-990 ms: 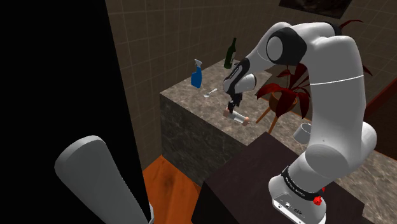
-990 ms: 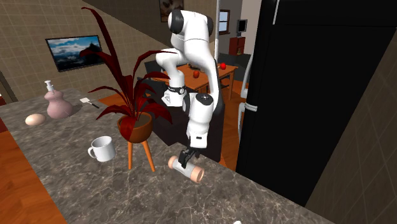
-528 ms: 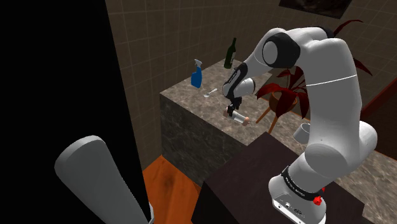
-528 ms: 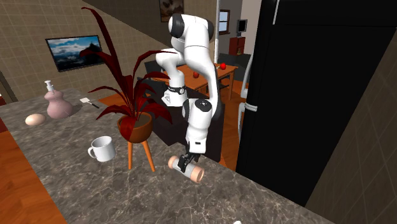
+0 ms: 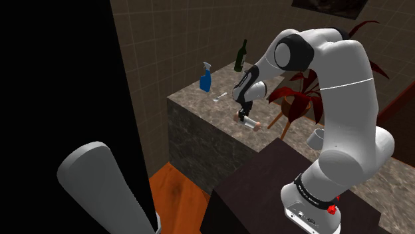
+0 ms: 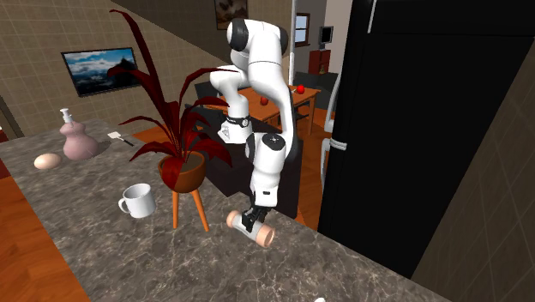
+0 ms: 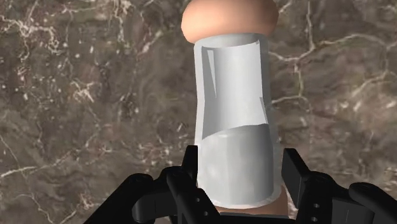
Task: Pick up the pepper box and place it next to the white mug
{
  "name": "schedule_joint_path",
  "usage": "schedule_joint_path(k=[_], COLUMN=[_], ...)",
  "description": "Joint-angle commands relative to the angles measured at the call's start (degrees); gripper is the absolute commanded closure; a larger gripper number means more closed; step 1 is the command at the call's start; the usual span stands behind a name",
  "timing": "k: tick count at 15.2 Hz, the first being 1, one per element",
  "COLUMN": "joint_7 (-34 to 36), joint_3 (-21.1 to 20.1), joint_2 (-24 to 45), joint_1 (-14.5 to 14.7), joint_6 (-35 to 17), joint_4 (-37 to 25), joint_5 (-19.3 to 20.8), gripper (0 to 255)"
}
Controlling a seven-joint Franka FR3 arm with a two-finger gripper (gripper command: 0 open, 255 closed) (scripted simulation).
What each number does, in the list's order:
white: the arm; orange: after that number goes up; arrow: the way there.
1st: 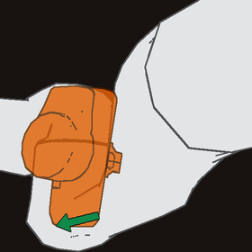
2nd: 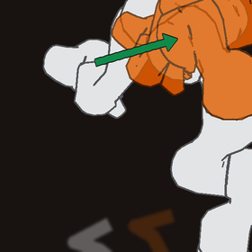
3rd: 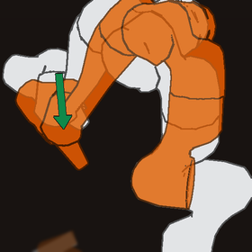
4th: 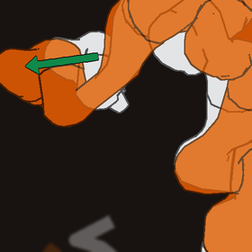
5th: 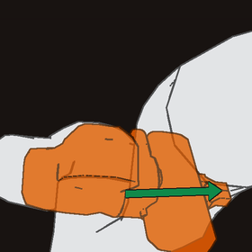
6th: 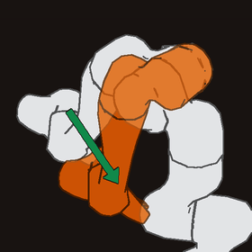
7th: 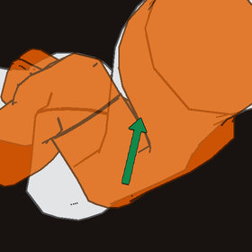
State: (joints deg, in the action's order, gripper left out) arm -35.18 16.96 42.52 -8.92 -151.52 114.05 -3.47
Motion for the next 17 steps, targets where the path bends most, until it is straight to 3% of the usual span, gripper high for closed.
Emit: schedule_joint_path(k=[1,7,17], joint_7=[0.0,0.0,0.2], joint_3=[0.0,0.0,1.9], joint_2=[0.2,0.2,-6.9], joint_1=[0.0,0.0,1.6], joint_6=[0.0,0.0,4.6], joint_4=[0.1,0.1,2.5], joint_5=[0.0,0.0,1.5], gripper=[255,255,255])
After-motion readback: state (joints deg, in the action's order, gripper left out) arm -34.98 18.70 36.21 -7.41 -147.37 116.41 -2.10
